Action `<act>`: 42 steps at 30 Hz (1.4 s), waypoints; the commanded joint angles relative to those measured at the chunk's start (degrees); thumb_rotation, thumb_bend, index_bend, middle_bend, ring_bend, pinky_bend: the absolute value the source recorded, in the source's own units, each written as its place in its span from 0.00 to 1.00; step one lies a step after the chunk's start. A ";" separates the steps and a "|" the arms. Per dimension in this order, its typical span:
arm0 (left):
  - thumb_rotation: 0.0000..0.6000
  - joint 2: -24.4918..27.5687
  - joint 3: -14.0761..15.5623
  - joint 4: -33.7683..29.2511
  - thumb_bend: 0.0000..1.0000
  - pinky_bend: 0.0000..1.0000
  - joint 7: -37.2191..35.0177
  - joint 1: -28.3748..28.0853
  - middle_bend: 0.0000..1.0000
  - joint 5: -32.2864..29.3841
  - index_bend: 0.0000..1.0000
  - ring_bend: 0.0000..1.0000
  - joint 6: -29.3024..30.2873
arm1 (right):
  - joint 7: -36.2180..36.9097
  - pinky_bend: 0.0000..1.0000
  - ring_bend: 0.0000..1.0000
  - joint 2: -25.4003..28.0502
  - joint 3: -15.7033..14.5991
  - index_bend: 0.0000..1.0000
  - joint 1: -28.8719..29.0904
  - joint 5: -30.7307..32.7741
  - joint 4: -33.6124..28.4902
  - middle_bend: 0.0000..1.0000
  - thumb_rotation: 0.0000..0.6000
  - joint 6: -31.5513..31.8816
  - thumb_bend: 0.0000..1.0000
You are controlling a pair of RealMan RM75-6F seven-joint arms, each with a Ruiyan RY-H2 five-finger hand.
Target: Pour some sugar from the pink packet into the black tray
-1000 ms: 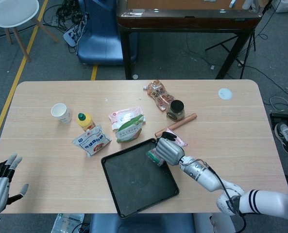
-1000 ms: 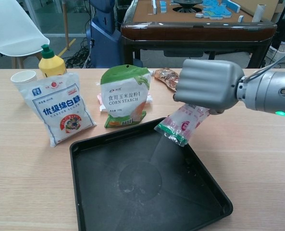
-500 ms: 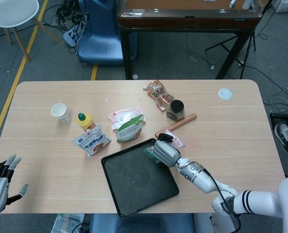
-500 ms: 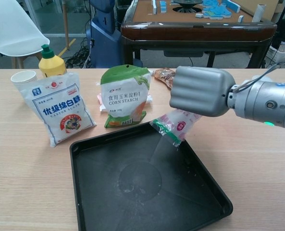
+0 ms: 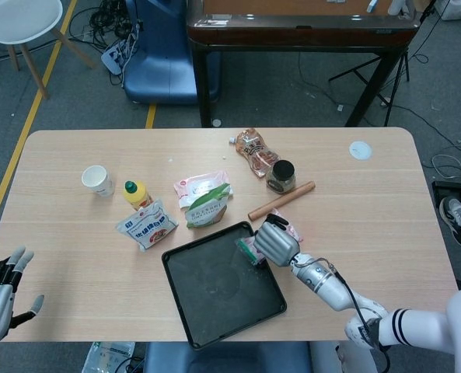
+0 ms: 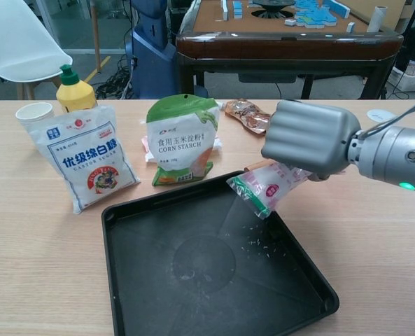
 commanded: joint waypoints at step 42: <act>1.00 -0.22 0.19 -5.30 0.28 0.06 7.12 -0.58 0.06 0.84 0.11 0.08 -0.17 | 124.82 0.67 0.68 -19.29 -8.06 0.74 -17.56 -20.72 55.09 0.68 1.00 27.11 0.46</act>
